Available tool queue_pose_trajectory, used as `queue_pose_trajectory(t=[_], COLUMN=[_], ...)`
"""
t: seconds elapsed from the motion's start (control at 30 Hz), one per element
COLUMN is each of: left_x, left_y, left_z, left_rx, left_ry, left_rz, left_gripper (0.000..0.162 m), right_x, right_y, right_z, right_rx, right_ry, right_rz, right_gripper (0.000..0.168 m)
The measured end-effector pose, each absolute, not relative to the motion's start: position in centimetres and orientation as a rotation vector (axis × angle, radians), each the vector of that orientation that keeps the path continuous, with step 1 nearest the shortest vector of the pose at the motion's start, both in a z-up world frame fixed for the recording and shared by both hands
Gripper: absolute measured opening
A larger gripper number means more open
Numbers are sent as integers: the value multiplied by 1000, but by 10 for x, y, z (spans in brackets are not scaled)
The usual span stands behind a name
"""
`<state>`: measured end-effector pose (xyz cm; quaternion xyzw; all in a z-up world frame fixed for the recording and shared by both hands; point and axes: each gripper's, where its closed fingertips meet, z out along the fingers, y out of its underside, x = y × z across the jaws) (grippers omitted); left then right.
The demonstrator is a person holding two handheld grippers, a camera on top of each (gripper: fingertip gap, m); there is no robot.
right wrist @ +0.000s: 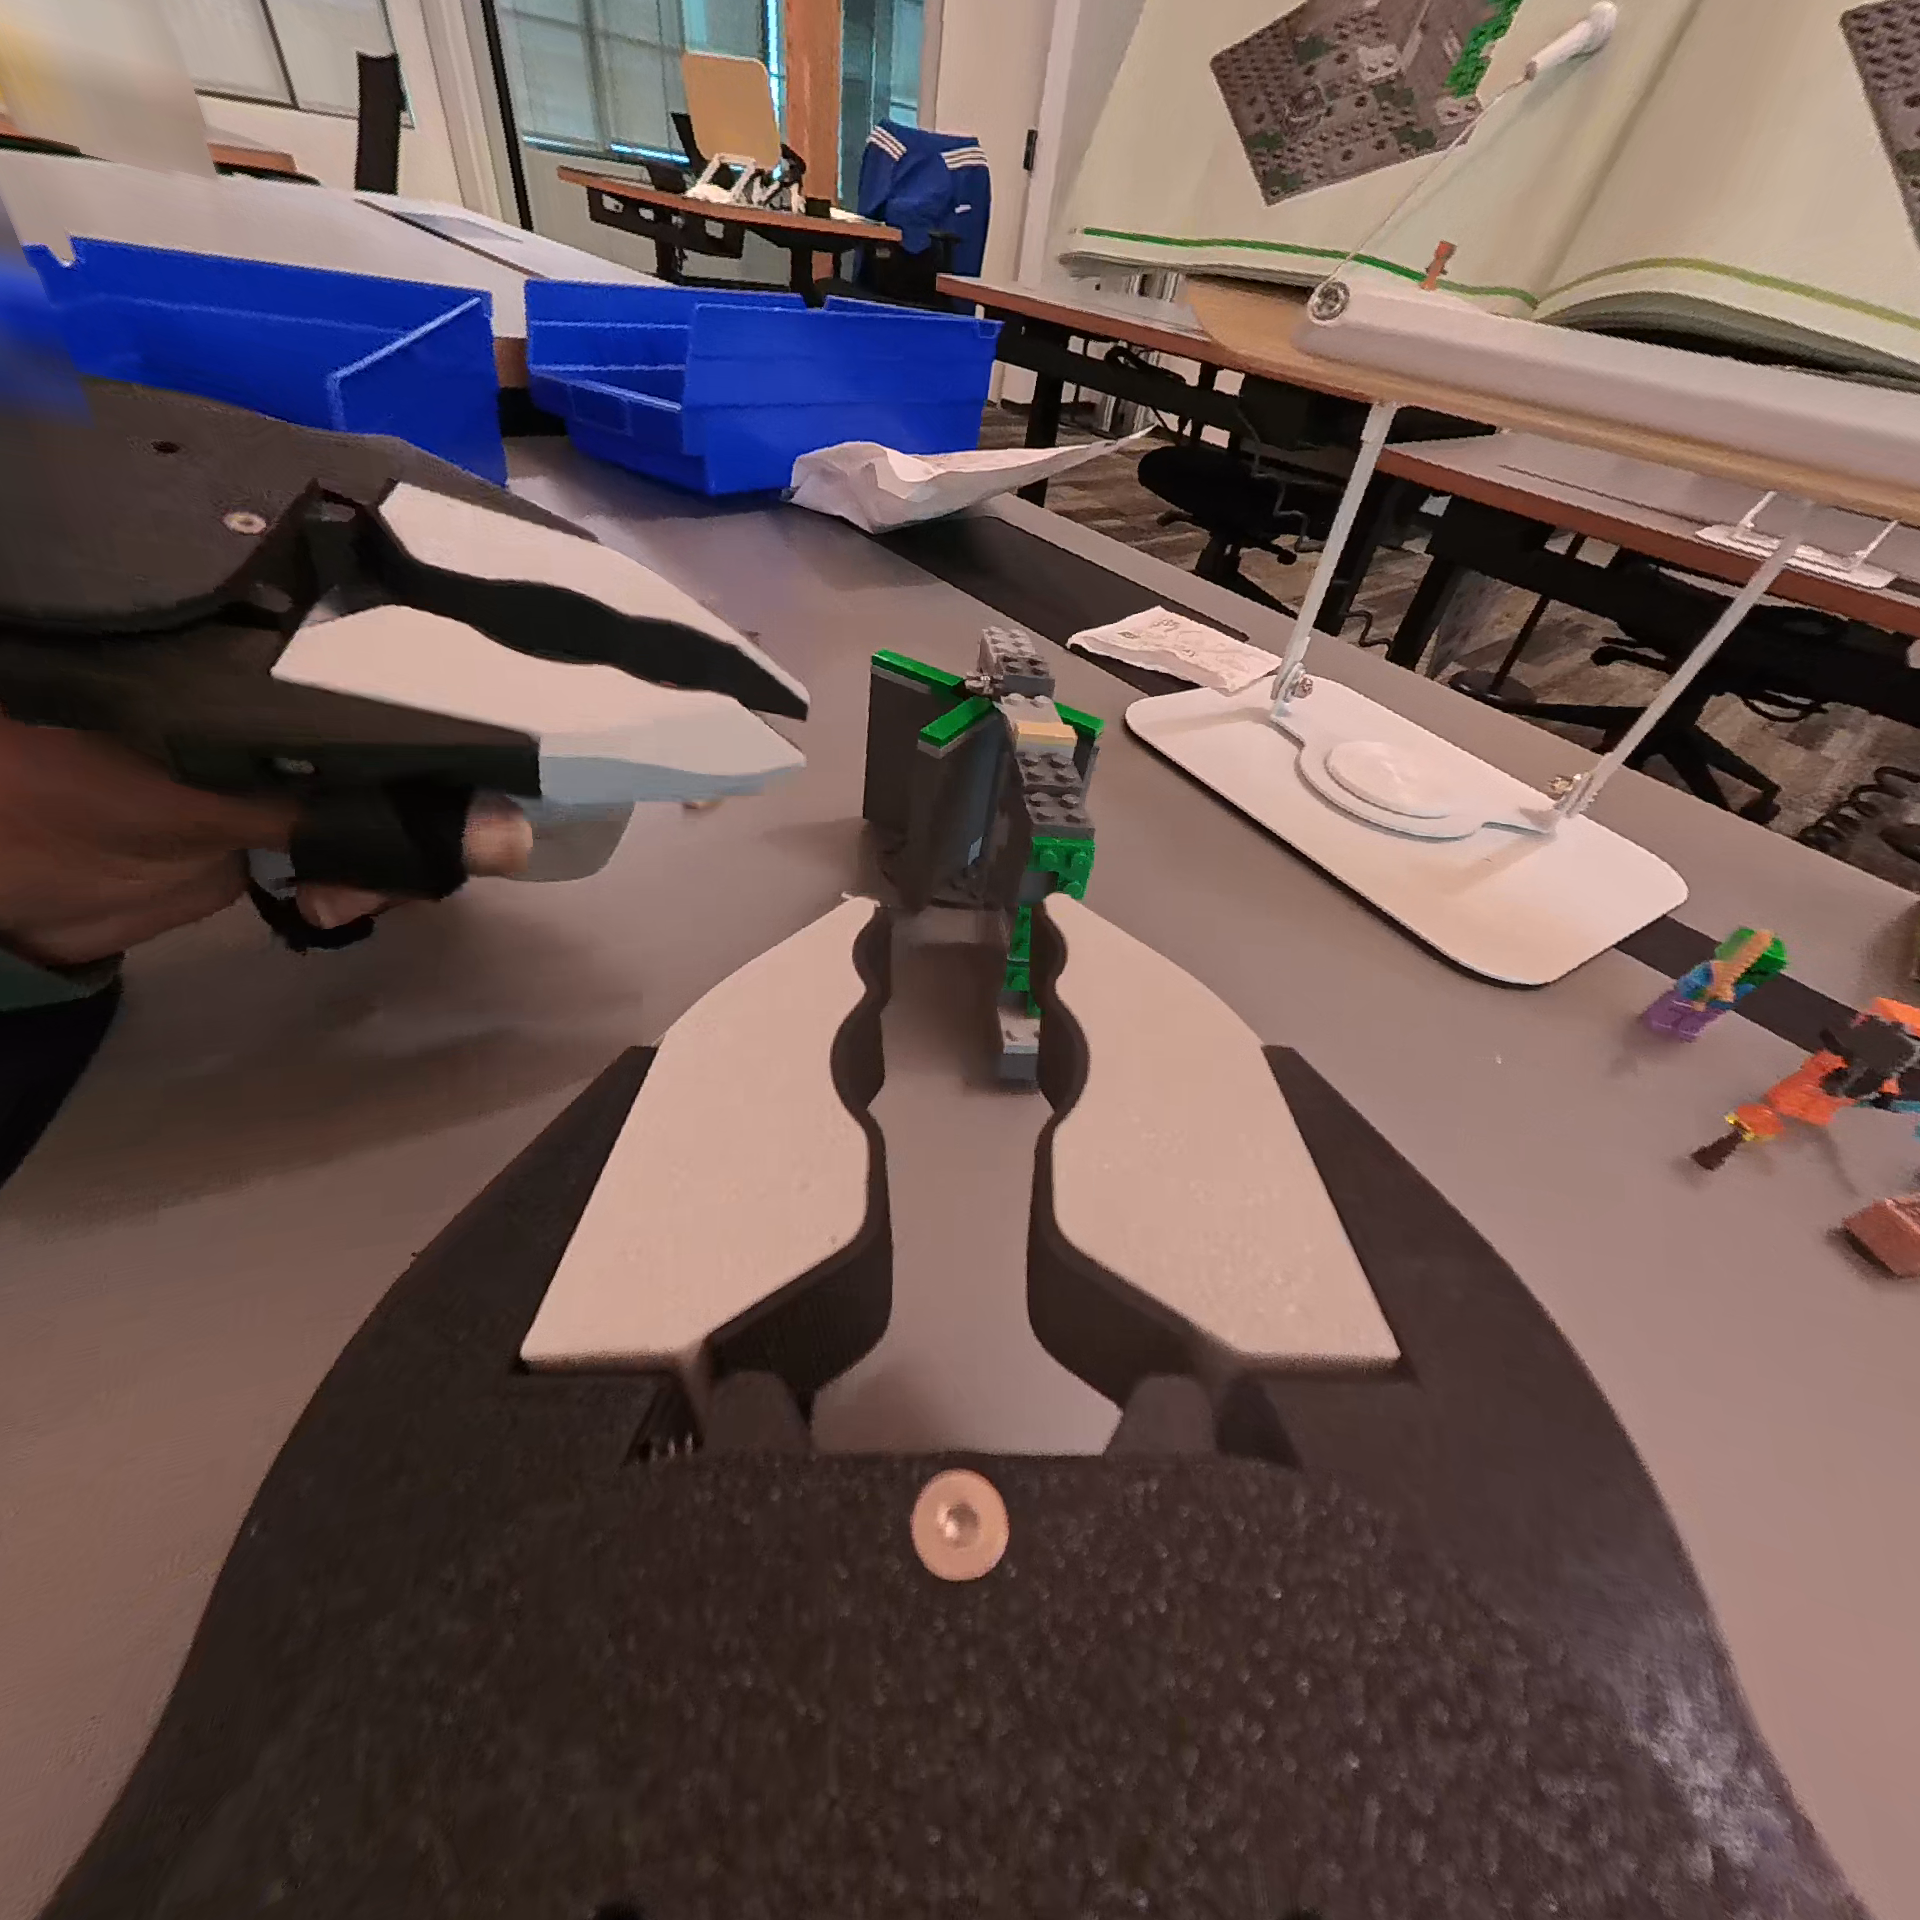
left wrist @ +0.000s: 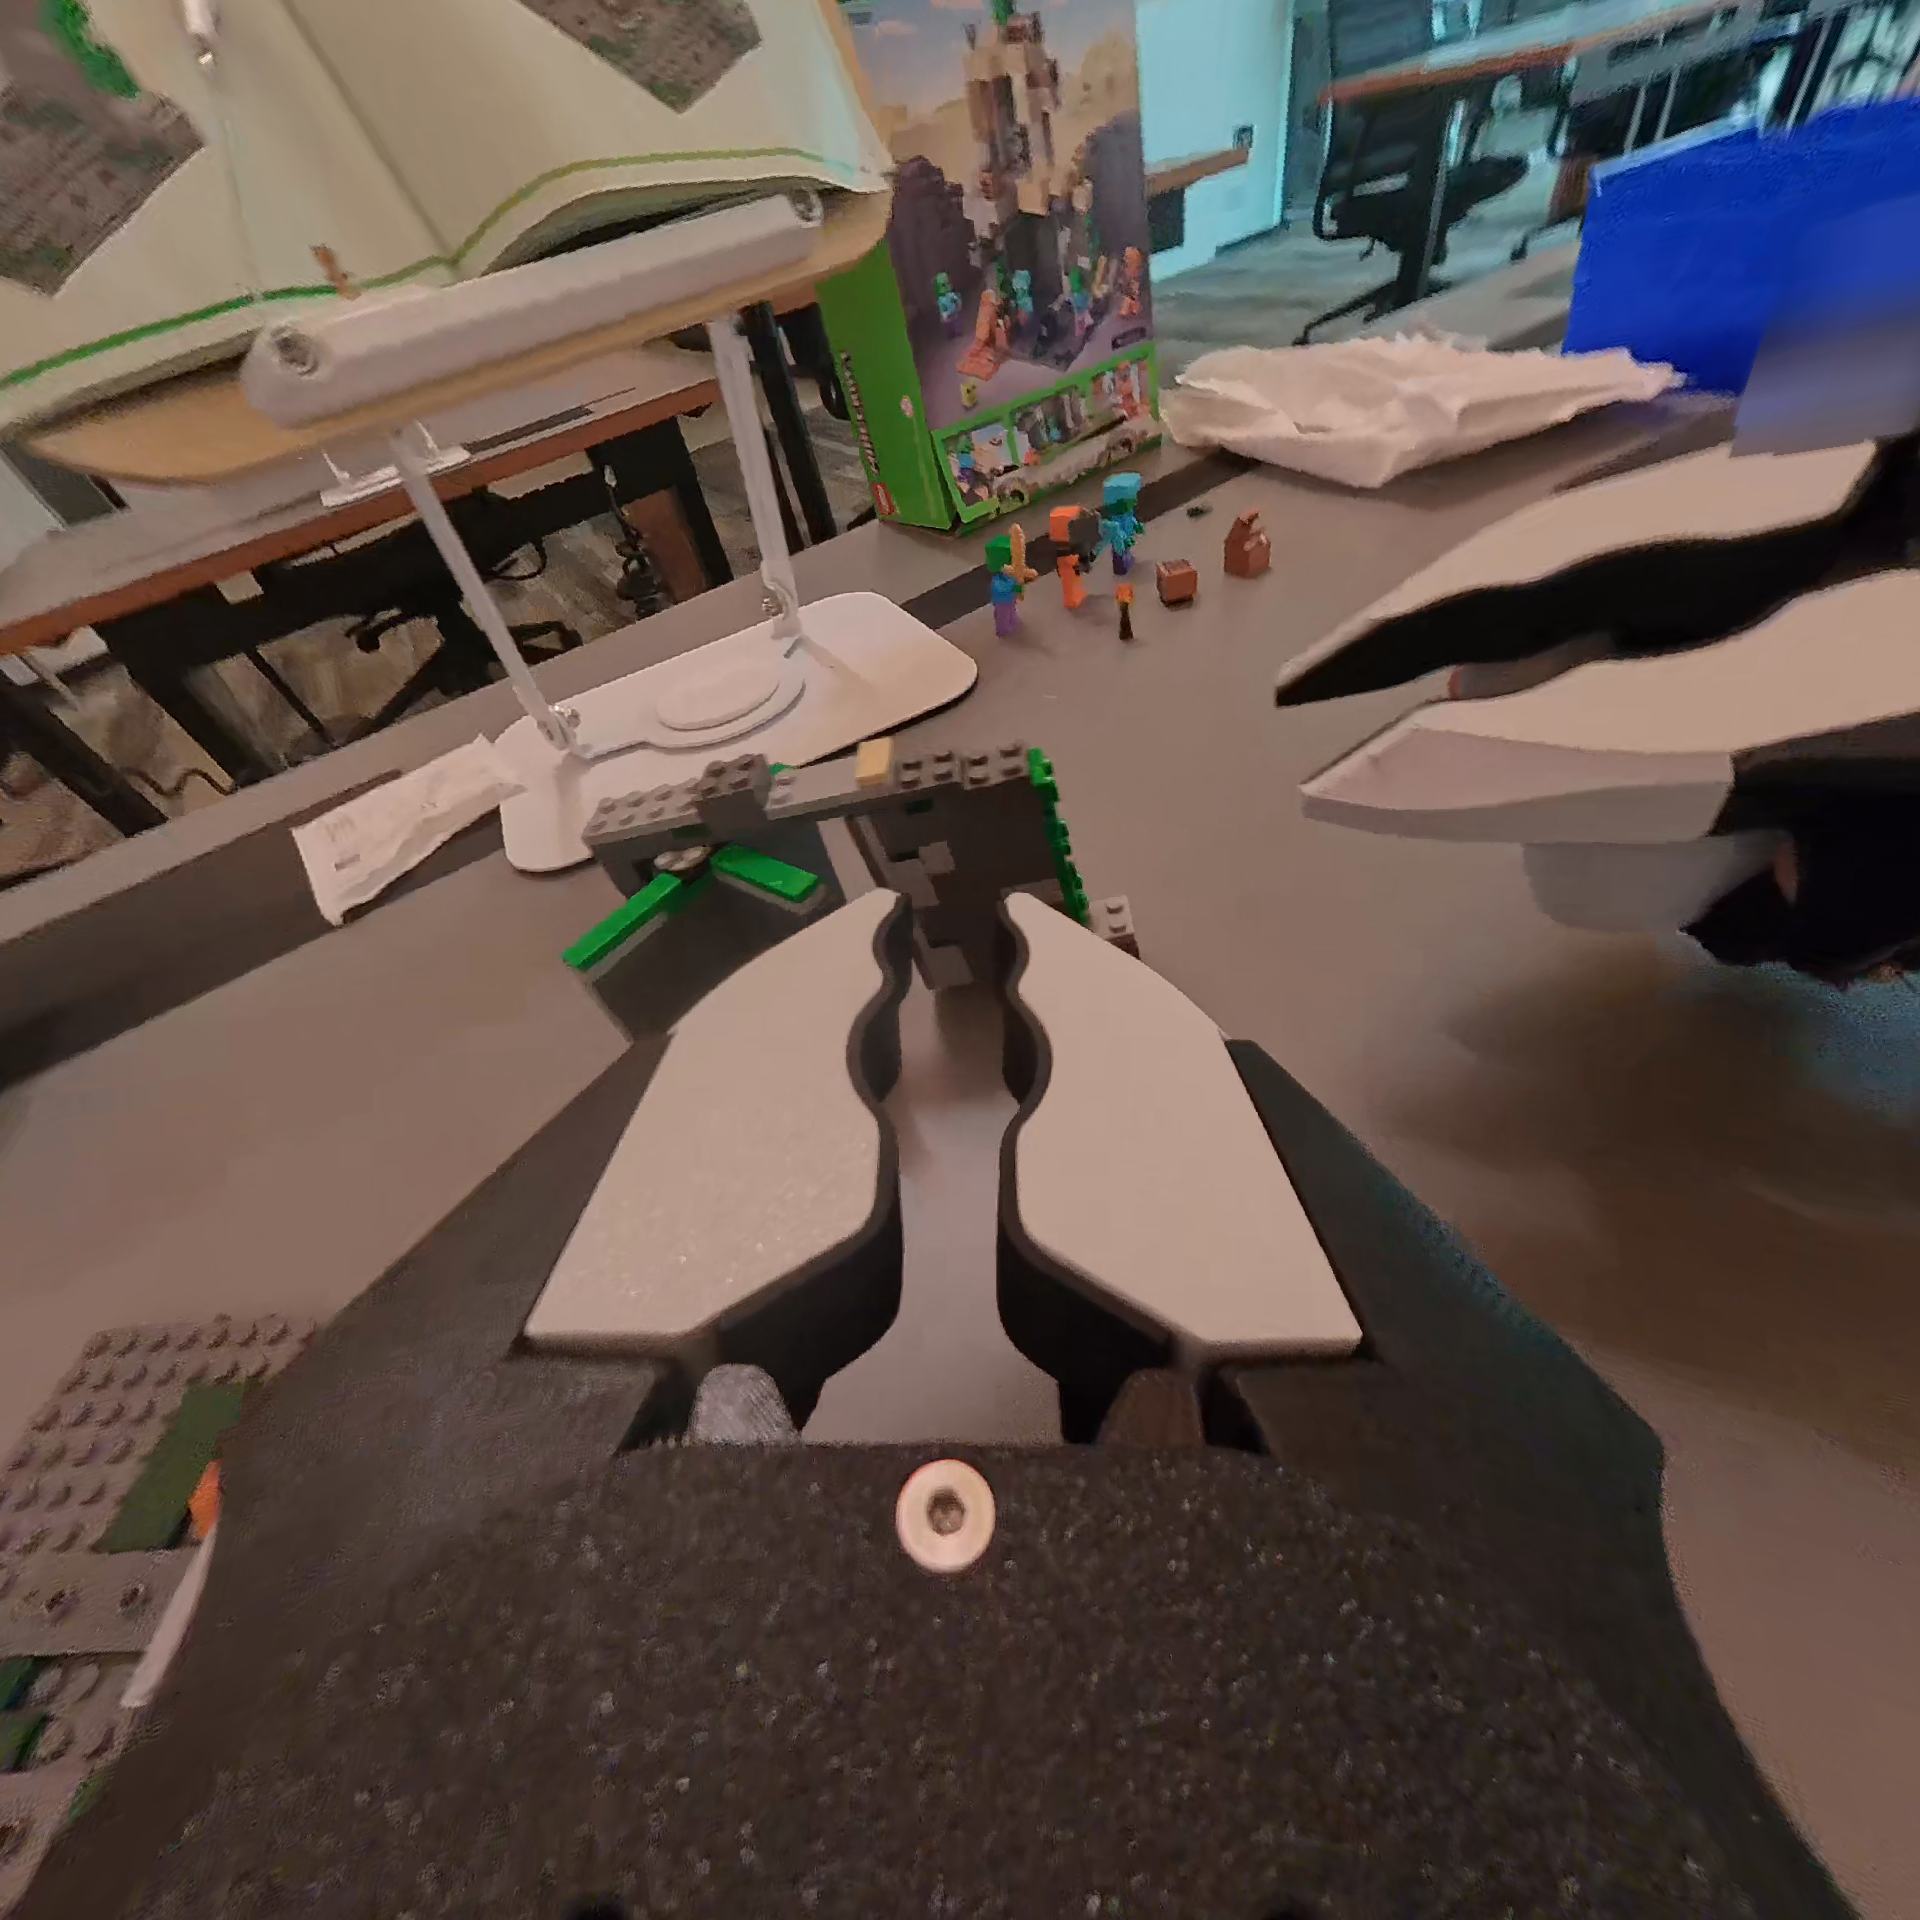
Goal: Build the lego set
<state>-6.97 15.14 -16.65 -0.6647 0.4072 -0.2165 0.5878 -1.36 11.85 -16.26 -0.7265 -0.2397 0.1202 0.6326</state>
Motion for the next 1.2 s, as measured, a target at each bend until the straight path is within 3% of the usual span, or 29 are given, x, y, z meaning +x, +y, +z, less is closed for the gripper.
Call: queue_pose_trajectory(t=[0.13,0.37,0.53,0.6,0.7,1.2], left_x=[-65,-85,-108,-114,-119,-107], left_y=[147,162,180,185,189,183], left_z=[-174,-167,-159,-157,-157,-170], left_rx=[-1544,-1605,-1656,-1671,-1685,-1712], left_ry=[1024,916,750,698,660,753], left_rz=[-400,-359,-413,-457,-479,-510], left_gripper=[12,13,13,13,13,18], right_x=[-10,-11,-29,-32,-33,-3], right_y=[122,158,187,198,204,168], right_z=[-168,-193,-204,-208,-208,-181], right_rx=[-1697,-1840,-1915,-1936,-1920,-1850], right_ry=[-535,-583,-607,-618,-657,-691], right_rz=[260,205,238,193,156,584], right_gripper=[28,59,65,61,19,17])
